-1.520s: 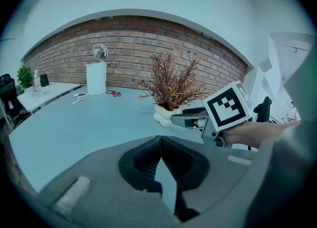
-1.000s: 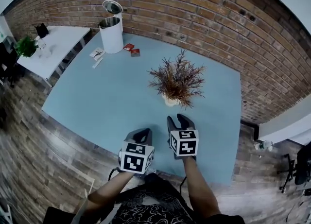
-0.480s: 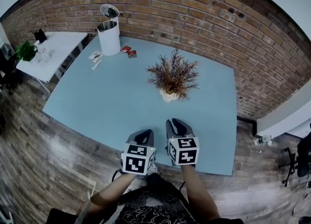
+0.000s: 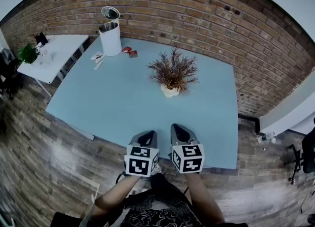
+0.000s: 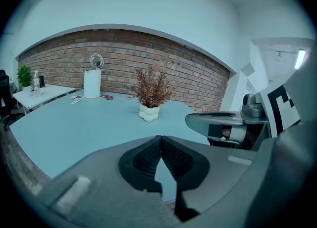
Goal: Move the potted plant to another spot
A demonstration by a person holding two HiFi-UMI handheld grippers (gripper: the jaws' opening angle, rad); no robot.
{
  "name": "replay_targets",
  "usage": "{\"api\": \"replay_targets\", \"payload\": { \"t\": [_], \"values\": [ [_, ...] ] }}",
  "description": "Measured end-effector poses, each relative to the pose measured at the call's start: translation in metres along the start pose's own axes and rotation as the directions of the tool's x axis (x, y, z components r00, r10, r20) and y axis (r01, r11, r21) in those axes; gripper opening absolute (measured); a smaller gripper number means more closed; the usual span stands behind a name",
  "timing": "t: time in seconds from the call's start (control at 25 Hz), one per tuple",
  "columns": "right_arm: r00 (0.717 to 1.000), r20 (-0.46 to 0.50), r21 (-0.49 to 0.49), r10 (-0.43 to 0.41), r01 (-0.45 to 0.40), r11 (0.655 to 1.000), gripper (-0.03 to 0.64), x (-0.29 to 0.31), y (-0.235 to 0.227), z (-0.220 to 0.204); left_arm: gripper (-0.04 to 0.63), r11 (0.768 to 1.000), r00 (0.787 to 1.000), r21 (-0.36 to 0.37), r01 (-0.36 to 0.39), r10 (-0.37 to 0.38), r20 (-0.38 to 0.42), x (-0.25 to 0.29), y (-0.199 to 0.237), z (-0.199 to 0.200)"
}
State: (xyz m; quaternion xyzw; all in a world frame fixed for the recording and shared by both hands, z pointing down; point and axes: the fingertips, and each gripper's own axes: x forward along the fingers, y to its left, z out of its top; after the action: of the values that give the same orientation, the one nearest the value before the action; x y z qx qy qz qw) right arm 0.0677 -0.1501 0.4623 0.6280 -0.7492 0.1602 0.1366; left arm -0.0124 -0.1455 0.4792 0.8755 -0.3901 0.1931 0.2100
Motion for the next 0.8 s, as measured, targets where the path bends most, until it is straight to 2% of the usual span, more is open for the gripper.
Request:
{"api": "replay_targets", "payload": {
  "t": [0.8],
  "values": [
    [1.000, 0.023, -0.017, 0.006, -0.006, 1.000, 0.006, -0.049, 0.019, -0.005, -0.002, 0.999, 0.999, 0.040, 0.015, -0.016, 0.036, -0.031, -0.025, -0.007]
  ]
}}
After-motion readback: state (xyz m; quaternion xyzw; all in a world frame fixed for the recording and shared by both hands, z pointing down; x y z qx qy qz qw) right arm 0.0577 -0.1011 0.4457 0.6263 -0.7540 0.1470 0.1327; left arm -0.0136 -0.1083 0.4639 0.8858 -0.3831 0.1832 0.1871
